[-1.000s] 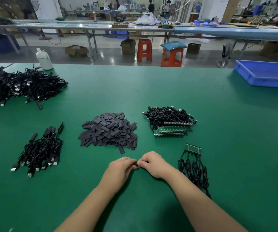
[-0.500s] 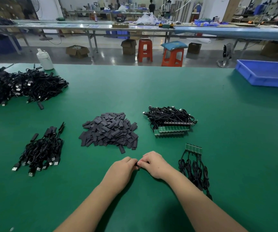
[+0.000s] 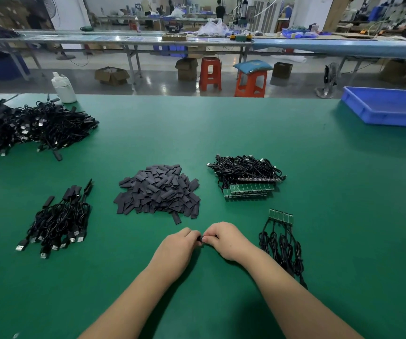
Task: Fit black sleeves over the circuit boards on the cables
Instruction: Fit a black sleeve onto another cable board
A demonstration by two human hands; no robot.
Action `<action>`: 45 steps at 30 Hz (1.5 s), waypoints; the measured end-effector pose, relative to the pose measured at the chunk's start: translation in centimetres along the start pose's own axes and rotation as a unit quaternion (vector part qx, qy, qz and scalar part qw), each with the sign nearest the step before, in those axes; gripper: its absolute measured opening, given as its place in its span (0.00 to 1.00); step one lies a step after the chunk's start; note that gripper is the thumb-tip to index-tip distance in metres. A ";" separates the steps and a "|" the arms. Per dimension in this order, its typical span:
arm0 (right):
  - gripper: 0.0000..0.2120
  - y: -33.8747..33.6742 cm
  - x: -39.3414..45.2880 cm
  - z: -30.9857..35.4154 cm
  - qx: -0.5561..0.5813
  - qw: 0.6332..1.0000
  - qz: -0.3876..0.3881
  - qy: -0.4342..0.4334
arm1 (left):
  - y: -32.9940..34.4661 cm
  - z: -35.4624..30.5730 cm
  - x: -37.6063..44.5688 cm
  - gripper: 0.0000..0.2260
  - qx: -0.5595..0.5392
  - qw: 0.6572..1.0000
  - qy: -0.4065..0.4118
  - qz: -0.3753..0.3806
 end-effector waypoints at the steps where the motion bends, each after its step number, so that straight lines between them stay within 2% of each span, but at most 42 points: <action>1: 0.13 0.0 0.0 0.0 0.001 1.000 0.000 0.000 | 0.1 0.0 0.0 0.09 0.008 1.000 0.000 0.005; 6: 0.12 0.1 -0.1 -0.2 0.017 1.000 0.003 0.004 | -0.1 -0.3 0.1 0.09 0.014 1.000 0.010 0.003; 8: 0.11 -0.3 -0.1 -0.1 0.060 0.998 -0.006 0.011 | -1.1 0.1 0.3 0.14 -0.071 0.996 -0.016 -0.048; 10: 0.10 -1.2 -0.2 0.2 0.174 0.983 -0.047 0.022 | -2.2 1.5 0.3 0.22 -0.209 0.967 -0.102 -0.106; 11: 0.10 -1.7 -0.3 0.1 0.267 0.960 -0.072 0.033 | -2.2 2.2 0.3 0.25 -0.301 0.934 -0.156 -0.115; 13: 0.10 -2.0 -0.3 0.0 0.480 0.871 -0.094 0.053 | -1.0 2.2 0.2 0.24 -0.473 0.846 -0.233 -0.081; 15: 0.12 -2.1 -0.1 0.2 0.640 0.761 -0.091 0.055 | 0.3 1.3 -0.1 0.20 -0.593 0.763 -0.255 -0.039; 17: 0.14 -2.1 0.1 0.4 0.735 0.670 -0.091 0.052 | 1.1 -0.1 -0.5 0.15 -0.670 0.700 -0.246 0.000; 19: 0.14 -1.9 0.2 0.6 0.778 0.620 -0.089 0.048 | 1.5 -1.1 -0.9 0.12 -0.692 0.680 -0.240 0.017; 21: 0.15 -1.4 0.2 0.9 0.793 0.602 -0.081 0.045 | 1.4 -1.1 -1.0 0.10 -0.682 0.688 -0.247 0.002; 23: 0.15 -1.0 0.2 0.9 0.788 0.610 -0.074 0.042 | 1.1 -0.9 -1.0 0.09 -0.671 0.697 -0.253 -0.012; 24: 0.15 -0.8 0.3 0.8 0.771 0.631 -0.072 0.045 | 1.0 -0.9 -1.1 0.09 -0.666 0.700 -0.258 -0.013; 25: 0.15 -0.7 0.3 0.7 0.734 0.673 -0.074 0.051 | 0.8 -0.7 -1.2 0.08 -0.658 0.705 -0.264 -0.013; 26: 0.15 -0.7 0.4 0.4 0.664 0.740 -0.084 0.061 | 0.6 -0.4 -1.3 0.08 -0.648 0.711 -0.273 -0.015; 28: 0.15 -1.3 0.4 -0.4 0.432 0.889 -0.131 0.075 | -0.4 0.8 -1.6 0.06 -0.626 0.721 -0.295 -0.035; 29: 0.16 -1.7 0.3 -0.7 0.293 0.940 -0.161 0.065 | -1.3 1.8 -1.7 0.06 -0.613 0.726 -0.307 -0.054; 30: 0.17 -1.9 0.2 -0.8 0.165 0.967 -0.186 0.048 | -2.3 3.0 -1.8 0.06 -0.597 0.732 -0.319 -0.077; 31: 0.19 -1.6 0.2 -1.1 0.065 0.977 -0.198 0.034 | -3.6 4.5 -2.0 0.05 -0.567 0.747 -0.331 -0.103; 33: 0.23 -0.1 0.1 -2.3 -0.056 0.980 -0.188 0.030 | -6.7 8.2 -2.6 0.04 -0.444 0.808 -0.357 -0.151; 35: 0.26 1.8 0.0 -3.2 -0.120 0.978 -0.168 0.032 | -10.1 12.1 -3.4 0.05 -0.291 0.861 -0.373 -0.187; 37: 0.28 2.7 -0.2 -3.4 -0.155 0.972 -0.173 0.027 | -12.9 15.3 -4.3 0.08 -0.150 0.892 -0.377 -0.197; 40: 0.28 2.6 -0.3 -3.3 -0.164 0.967 -0.192 0.026 | -15.5 20.0 -6.0 0.09 0.010 0.895 -0.407 -0.182; 45: 0.28 2.6 -0.6 -3.2 -0.170 0.966 -0.194 0.030 | -16.1 25.6 -8.2 0.15 0.085 0.873 -0.471 -0.096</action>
Point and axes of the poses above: each hand's wrist, its own x-axis towards the middle knuckle, its own y-axis out of the palm, z = x × y, the point moved 8 cm from there along x, towards the middle knuckle, and after that the axes turned 3 degrees about y, right-handed, at the moved point
